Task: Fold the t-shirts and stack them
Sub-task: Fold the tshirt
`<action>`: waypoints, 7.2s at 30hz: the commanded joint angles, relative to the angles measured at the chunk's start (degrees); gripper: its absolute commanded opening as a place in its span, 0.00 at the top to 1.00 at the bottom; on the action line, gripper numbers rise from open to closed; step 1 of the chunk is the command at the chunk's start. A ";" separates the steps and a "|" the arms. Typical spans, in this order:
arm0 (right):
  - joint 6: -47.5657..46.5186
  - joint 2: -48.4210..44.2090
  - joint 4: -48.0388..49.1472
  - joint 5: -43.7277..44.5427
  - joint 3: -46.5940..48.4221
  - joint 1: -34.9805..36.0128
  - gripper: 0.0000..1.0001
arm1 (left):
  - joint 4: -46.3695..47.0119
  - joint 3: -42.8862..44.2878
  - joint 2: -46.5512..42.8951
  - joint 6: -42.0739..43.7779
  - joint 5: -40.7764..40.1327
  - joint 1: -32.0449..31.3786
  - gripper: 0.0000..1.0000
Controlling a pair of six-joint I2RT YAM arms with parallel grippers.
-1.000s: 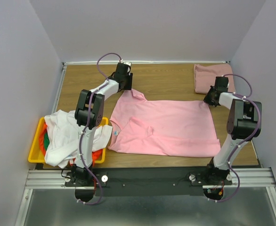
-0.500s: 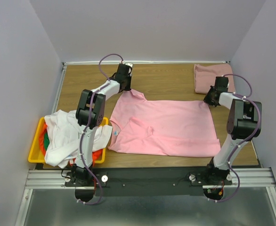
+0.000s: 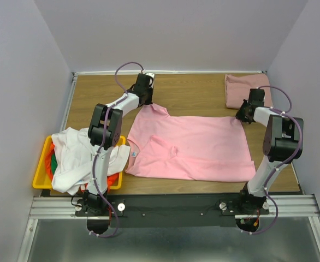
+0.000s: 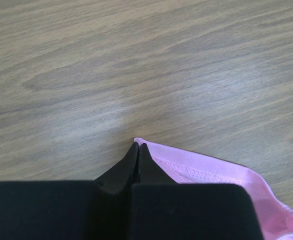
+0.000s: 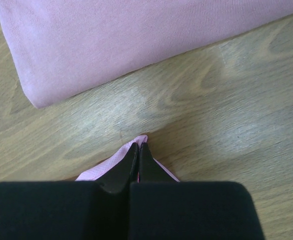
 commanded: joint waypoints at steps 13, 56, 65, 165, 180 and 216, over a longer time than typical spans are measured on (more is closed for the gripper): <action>-1.11 1.29 -6.24 0.28 11.11 -0.19 1.00 | 2.47 11.57 -3.12 0.95 0.25 1.27 1.00; -0.14 -22.88 -5.19 7.40 -12.87 -0.27 1.00 | 31.65 -55.57 -50.93 -10.12 10.63 1.97 1.00; 0.83 -26.66 -5.01 9.94 -16.65 -0.19 1.00 | 31.92 -60.50 -54.35 -10.91 10.81 1.97 1.00; 1.71 -15.33 3.16 9.94 -16.74 -0.10 0.21 | 24.98 -39.67 -23.60 -11.88 9.05 5.66 0.54; 1.88 -13.92 2.81 12.93 -16.74 -0.10 0.60 | 19.26 -34.49 -20.78 -9.42 10.02 5.66 0.91; 1.36 -18.92 -4.04 23.65 -15.08 -0.10 0.60 | 15.40 -34.49 -23.24 -9.51 8.62 5.14 0.56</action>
